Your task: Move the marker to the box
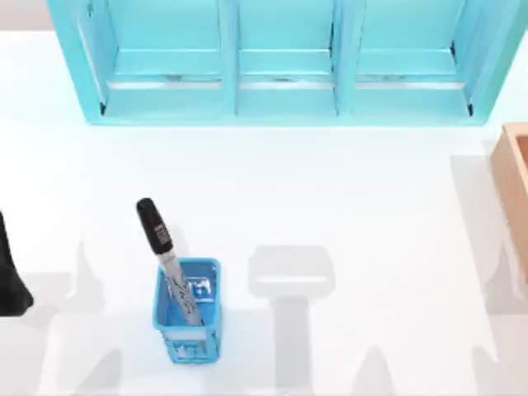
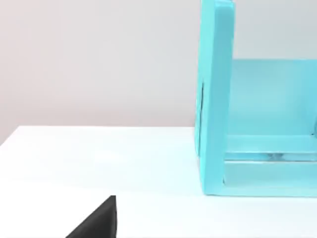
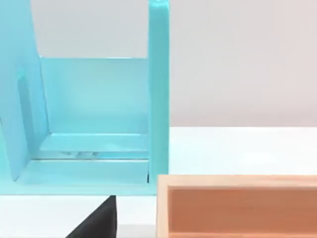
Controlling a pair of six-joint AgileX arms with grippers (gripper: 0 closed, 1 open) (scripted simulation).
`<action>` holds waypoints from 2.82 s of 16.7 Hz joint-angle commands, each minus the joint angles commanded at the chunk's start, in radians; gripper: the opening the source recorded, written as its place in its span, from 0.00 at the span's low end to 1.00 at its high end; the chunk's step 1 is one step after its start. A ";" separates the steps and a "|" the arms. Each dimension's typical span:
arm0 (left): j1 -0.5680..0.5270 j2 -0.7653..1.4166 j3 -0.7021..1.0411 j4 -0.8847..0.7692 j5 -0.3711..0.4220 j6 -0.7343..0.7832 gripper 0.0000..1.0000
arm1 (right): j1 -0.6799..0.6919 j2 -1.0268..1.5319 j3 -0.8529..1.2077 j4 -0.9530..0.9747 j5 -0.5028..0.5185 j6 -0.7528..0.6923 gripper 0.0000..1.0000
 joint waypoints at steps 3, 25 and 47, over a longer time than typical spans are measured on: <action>0.000 0.000 0.000 0.000 0.000 0.000 1.00 | 0.012 0.012 0.007 0.002 -0.001 0.003 1.00; 0.000 0.000 0.000 0.000 0.000 0.000 1.00 | 1.037 1.538 0.722 0.259 0.098 0.290 1.00; 0.000 0.000 0.000 0.000 0.000 0.000 1.00 | 1.029 1.989 1.000 0.419 0.082 0.284 1.00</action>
